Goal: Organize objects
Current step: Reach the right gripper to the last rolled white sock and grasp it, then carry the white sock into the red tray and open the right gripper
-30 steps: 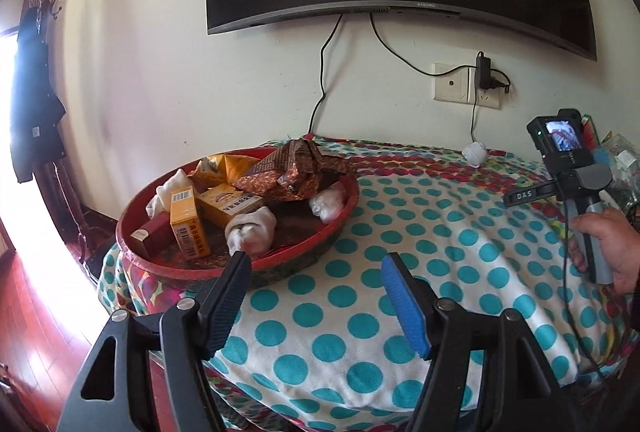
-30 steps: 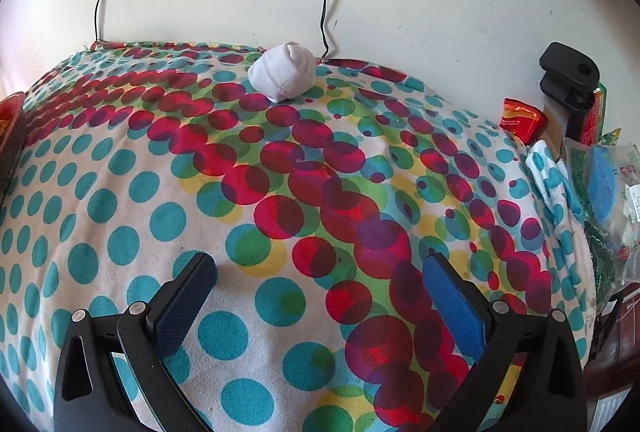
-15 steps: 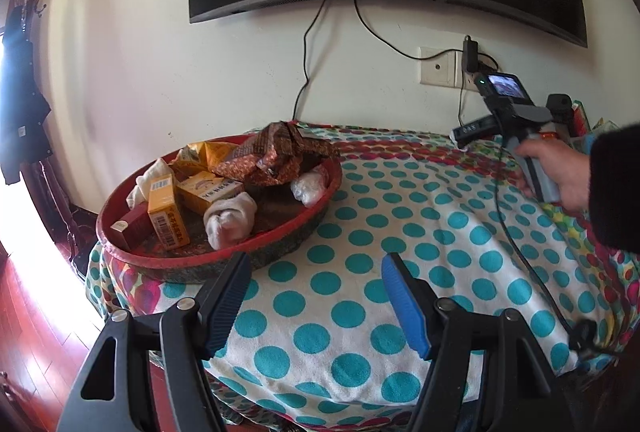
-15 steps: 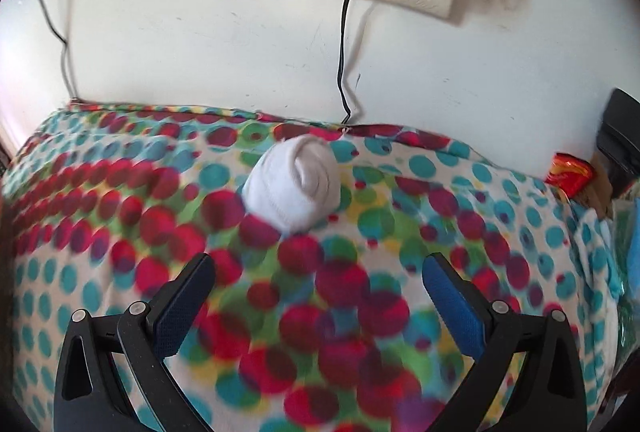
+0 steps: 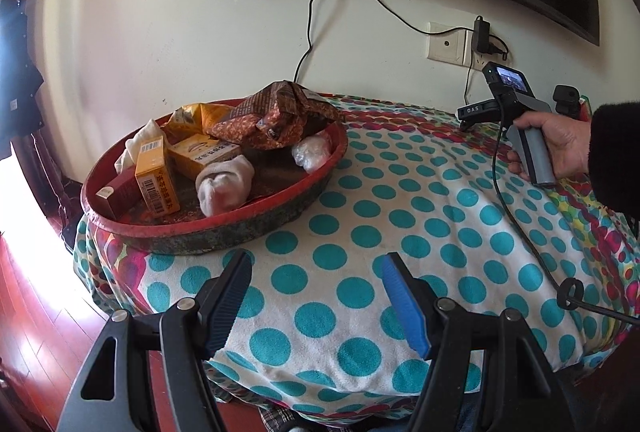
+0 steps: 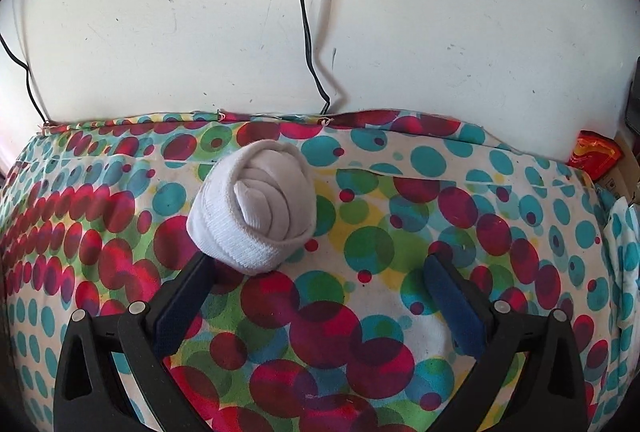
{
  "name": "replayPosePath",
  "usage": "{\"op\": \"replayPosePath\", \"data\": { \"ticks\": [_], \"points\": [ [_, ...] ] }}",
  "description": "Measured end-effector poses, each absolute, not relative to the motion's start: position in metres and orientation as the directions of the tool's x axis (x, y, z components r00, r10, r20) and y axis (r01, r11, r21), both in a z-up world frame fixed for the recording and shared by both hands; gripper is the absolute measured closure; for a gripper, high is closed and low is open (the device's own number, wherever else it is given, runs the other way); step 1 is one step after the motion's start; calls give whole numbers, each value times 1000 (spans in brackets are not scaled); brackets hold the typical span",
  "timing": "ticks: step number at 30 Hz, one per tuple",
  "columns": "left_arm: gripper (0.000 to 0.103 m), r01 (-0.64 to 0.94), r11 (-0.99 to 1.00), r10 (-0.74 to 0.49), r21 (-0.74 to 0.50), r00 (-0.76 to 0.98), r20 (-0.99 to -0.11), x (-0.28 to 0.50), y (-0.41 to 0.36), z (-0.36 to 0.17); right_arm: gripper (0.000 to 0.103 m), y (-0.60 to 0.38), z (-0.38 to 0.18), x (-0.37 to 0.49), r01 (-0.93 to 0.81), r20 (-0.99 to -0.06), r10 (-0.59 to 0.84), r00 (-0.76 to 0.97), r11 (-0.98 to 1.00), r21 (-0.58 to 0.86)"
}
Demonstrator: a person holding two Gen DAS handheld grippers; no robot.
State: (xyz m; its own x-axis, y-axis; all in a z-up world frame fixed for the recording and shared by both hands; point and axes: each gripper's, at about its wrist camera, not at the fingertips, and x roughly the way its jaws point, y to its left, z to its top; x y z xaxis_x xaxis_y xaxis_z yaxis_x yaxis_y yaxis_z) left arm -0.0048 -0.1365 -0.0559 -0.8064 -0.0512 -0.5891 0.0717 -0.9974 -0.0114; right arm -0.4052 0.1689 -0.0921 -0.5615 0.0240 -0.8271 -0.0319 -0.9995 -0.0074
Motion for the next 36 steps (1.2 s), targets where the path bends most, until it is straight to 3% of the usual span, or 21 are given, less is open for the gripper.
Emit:
{"op": "replayPosePath", "data": {
  "ticks": [11, 15, 18, 22, 36],
  "points": [
    [34, 54, -998, -58, 24, -816, -575, -1, -129, -52, 2, 148, -86, -418, -32, -843, 54, -535, -999, -44],
    [34, 53, -998, -55, 21, -803, -594, -5, -130, -56, 30, 141, -80, -421, 16, -830, 0, -557, -1000, -11],
    [34, 58, -998, -58, 20, -797, -601, -5, -131, -58, 57, 133, -76, -420, 41, -818, -14, -575, -999, -12],
    [34, 57, -998, -56, 16, -800, -598, -4, -131, -57, 62, 128, -73, -415, 62, -816, -32, -577, -998, -5],
    [34, 74, -997, -47, -23, -809, -586, 3, -132, -44, 64, 71, -38, -313, 237, -803, -122, -584, -971, -24]
  ]
}}
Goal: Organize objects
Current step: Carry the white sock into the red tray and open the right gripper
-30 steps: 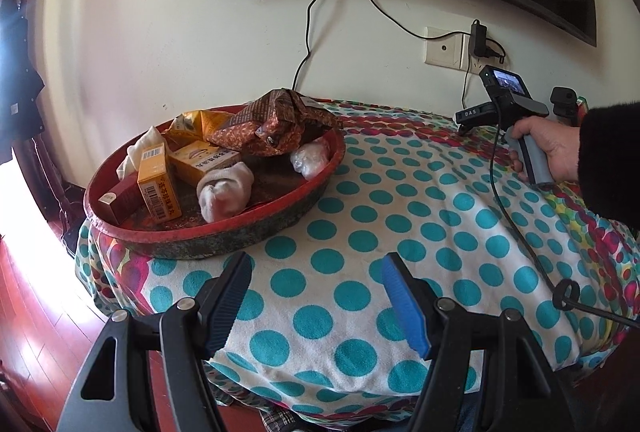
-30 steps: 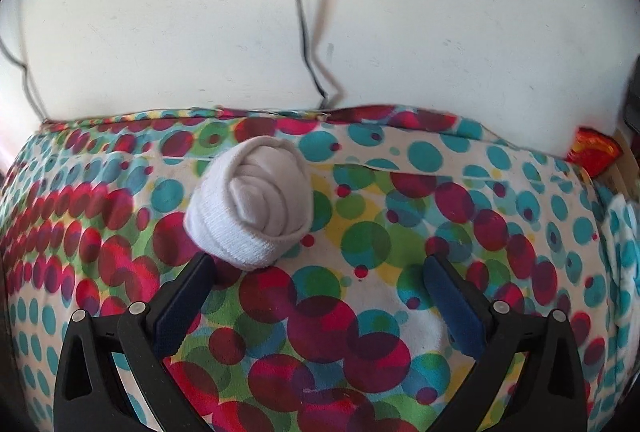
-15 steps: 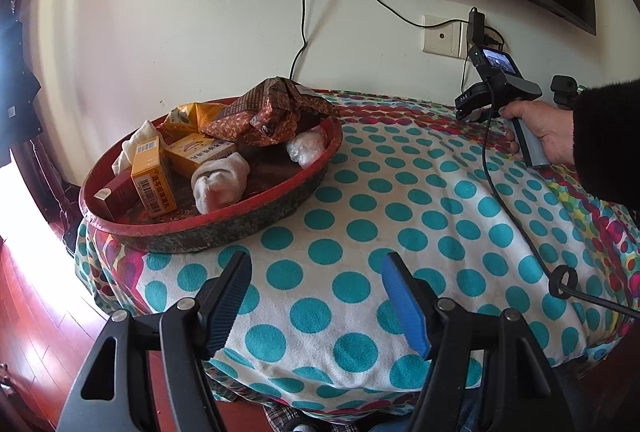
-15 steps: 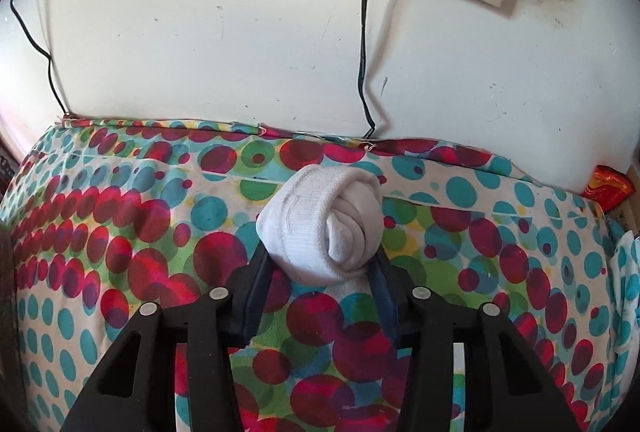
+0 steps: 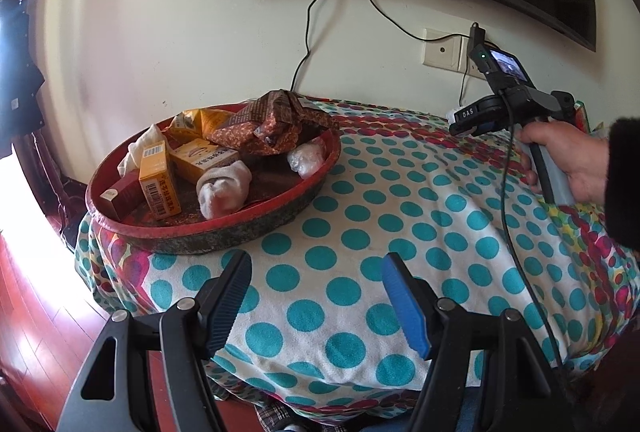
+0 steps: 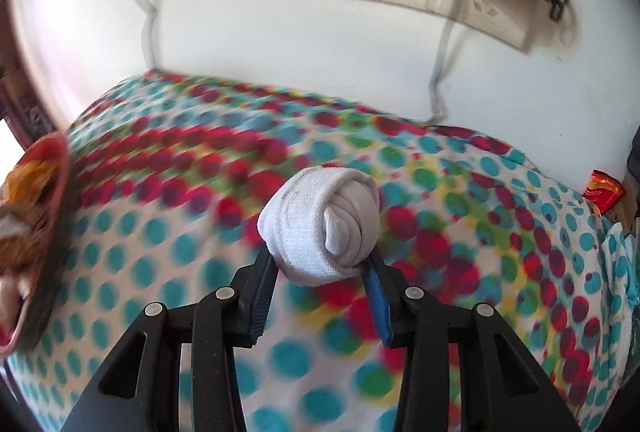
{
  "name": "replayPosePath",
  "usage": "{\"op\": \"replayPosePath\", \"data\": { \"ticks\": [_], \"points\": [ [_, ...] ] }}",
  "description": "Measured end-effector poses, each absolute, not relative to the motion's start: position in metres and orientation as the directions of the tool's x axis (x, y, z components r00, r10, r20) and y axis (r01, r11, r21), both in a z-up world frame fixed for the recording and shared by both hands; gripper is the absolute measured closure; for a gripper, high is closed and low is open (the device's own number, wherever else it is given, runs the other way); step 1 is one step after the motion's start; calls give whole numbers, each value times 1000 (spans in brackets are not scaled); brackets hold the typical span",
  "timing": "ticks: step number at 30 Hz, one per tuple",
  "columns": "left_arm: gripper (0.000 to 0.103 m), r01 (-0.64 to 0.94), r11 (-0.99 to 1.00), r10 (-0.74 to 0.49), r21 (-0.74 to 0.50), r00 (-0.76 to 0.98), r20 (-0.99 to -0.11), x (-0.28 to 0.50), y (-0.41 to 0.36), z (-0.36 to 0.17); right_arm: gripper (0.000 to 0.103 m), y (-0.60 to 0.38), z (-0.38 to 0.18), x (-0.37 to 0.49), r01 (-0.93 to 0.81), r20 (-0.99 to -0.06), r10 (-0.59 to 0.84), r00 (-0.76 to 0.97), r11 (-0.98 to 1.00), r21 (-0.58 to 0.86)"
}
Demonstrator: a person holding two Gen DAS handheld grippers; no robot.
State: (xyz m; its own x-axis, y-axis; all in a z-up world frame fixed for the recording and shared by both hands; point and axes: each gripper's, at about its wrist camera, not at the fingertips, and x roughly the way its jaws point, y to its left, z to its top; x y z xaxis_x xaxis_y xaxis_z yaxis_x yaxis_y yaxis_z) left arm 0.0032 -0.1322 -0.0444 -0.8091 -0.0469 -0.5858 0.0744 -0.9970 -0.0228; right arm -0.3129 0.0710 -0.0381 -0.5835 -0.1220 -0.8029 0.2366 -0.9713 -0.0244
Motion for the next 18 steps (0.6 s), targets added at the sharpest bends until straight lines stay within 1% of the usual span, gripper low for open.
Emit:
{"op": "replayPosePath", "data": {
  "ticks": [4, 8, 12, 14, 18],
  "points": [
    [34, 112, -994, -83, -15, -814, -574, 7, -138, -39, 64, 48, -38, -279, 332, -804, -185, -565, -943, -16],
    [34, 179, -984, -139, -9, -796, -589, 11, -151, -35, 64, 3, -41, -234, 445, -809, -248, -534, -895, -18],
    [34, 234, -972, -195, 6, -795, -574, 29, -168, -26, 64, -40, -32, -196, 546, -797, -326, -507, -837, -5],
    [34, 270, -963, -222, 1, -792, -569, 41, -181, -24, 64, -66, -26, -180, 599, -793, -356, -495, -801, -14],
    [34, 332, -943, -250, -34, -771, -585, 48, -207, -26, 64, -108, -22, -160, 650, -791, -384, -477, -760, -23]
  ]
}}
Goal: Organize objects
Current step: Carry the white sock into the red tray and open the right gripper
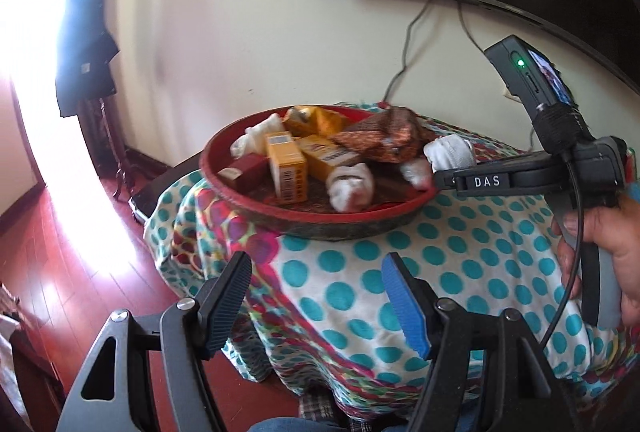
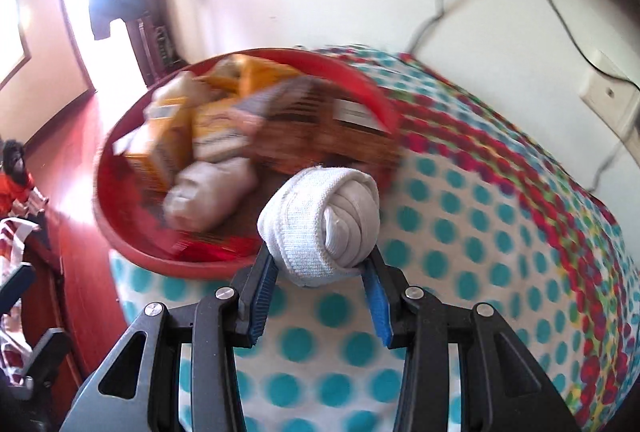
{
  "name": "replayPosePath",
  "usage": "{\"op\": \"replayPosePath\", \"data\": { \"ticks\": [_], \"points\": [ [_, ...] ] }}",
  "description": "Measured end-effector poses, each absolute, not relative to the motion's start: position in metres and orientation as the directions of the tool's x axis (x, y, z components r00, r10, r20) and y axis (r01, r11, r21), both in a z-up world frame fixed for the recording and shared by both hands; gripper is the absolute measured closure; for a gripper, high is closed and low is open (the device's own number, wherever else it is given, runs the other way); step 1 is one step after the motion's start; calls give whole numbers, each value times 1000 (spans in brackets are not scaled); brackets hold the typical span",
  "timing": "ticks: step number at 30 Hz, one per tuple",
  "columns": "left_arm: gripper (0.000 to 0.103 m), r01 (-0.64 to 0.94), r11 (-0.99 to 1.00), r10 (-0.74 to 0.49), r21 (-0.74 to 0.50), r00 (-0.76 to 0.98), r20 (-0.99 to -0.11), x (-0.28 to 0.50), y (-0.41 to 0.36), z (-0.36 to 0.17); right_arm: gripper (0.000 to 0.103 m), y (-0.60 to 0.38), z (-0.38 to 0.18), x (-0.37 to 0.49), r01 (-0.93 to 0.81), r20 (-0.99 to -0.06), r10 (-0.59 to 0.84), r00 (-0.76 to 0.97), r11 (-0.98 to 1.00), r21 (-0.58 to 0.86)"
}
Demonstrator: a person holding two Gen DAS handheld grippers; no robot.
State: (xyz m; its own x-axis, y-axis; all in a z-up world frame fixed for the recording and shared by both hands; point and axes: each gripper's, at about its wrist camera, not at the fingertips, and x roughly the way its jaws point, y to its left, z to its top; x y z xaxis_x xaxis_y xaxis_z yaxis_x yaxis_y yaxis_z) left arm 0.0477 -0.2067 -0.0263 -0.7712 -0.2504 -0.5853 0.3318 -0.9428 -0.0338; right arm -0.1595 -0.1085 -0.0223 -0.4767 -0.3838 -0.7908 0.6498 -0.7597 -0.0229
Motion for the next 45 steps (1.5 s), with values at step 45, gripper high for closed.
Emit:
{"op": "replayPosePath", "data": {
  "ticks": [45],
  "points": [
    [34, 363, -927, -234, -93, -754, -614, 37, -234, -44, 64, -188, -64, -185, 643, -838, -310, -448, -764, -61]
  ]
}}
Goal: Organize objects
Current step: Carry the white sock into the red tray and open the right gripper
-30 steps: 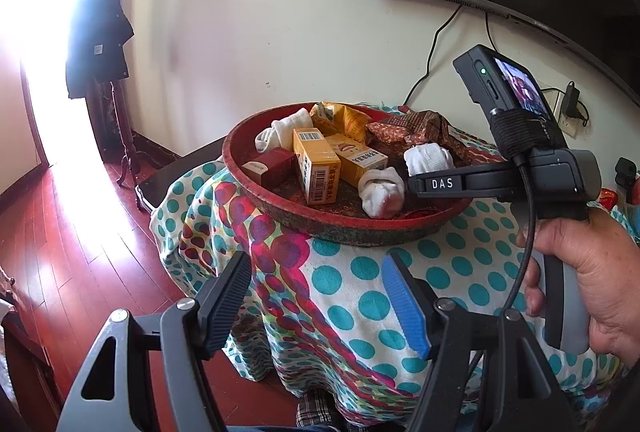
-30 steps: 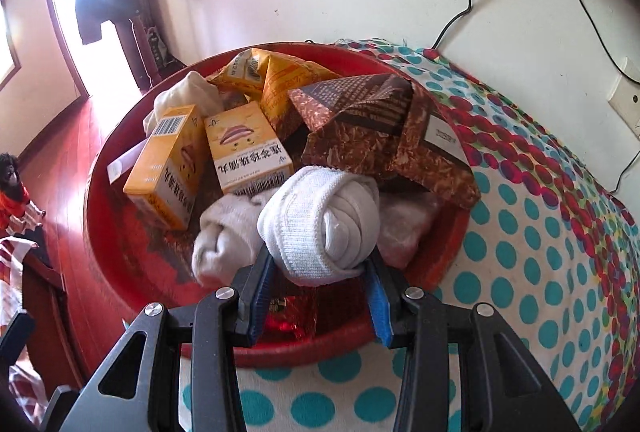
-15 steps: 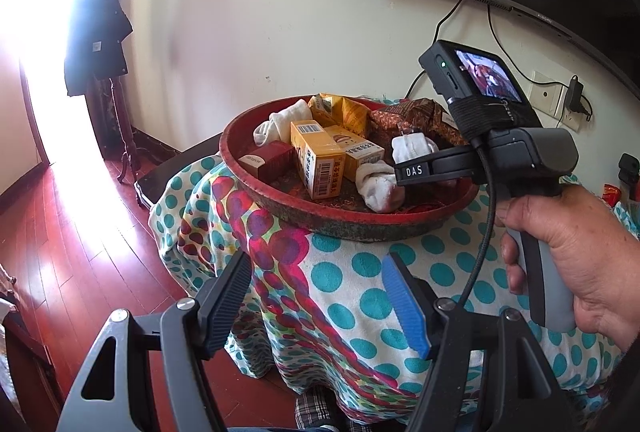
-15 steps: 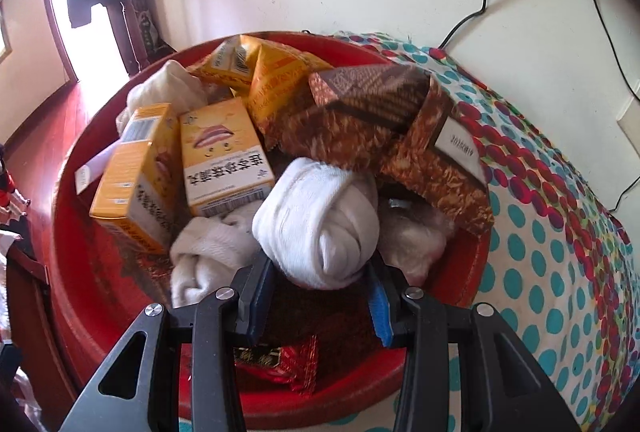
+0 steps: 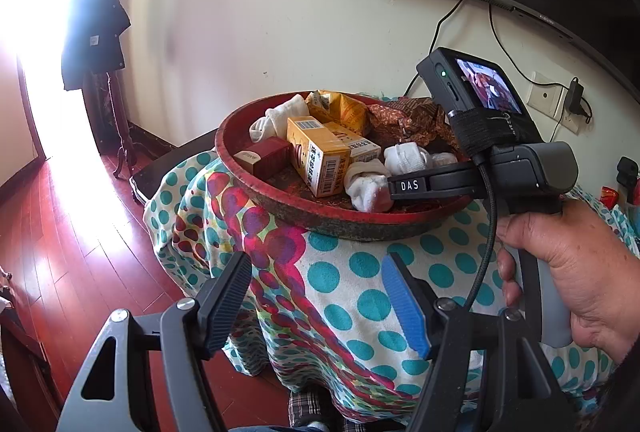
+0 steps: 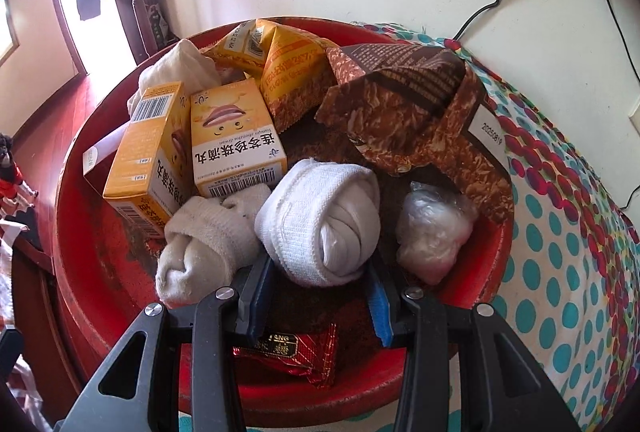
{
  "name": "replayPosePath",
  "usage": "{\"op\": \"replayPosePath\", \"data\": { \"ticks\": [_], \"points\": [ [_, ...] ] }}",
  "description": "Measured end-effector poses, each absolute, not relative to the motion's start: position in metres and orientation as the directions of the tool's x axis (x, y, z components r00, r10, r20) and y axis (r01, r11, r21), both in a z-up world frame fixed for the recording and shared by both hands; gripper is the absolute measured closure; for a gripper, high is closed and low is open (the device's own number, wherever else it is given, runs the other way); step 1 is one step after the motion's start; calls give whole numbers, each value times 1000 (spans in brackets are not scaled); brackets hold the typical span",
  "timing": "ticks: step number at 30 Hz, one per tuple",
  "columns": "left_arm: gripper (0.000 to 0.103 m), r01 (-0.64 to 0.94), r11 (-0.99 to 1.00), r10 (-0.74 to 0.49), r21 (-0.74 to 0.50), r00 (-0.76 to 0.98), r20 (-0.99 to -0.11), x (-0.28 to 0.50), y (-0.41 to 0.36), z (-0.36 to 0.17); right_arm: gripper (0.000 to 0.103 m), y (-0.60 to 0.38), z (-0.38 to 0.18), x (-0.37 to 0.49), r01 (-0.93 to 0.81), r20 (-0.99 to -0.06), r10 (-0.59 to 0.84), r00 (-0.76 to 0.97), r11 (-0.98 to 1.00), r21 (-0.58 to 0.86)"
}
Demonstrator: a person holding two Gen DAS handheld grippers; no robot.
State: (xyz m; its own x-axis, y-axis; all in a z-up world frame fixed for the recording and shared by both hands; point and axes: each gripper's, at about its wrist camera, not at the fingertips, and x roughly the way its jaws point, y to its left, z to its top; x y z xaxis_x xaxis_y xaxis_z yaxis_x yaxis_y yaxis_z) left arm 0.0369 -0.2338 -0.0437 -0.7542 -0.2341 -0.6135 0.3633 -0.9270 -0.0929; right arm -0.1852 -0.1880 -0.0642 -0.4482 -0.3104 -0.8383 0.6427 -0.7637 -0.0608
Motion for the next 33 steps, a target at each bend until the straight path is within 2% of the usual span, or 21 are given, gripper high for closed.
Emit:
{"op": "replayPosePath", "data": {
  "ticks": [15, 24, 26, 30, 33],
  "points": [
    [34, 363, -928, -237, -87, -752, -614, 36, -235, -43, 63, -189, -66, -182, 644, -836, -324, -443, -764, -45],
    [34, 359, -929, -233, -85, -751, -618, 36, -234, -43, 57, -187, -66, -185, 631, -844, -317, -433, -775, -33],
    [34, 360, -929, -232, -88, -751, -618, 36, -234, -43, 51, -187, -67, -187, 622, -848, -313, -427, -783, -24],
    [34, 361, -928, -230, -96, -754, -615, 37, -234, -42, 23, -189, -59, -180, 626, -848, -290, -443, -777, -61],
    [34, 361, -927, -230, -101, -760, -608, 39, -234, -39, 11, -182, -37, -167, 612, -819, -298, -490, -787, -79]
  ]
}}
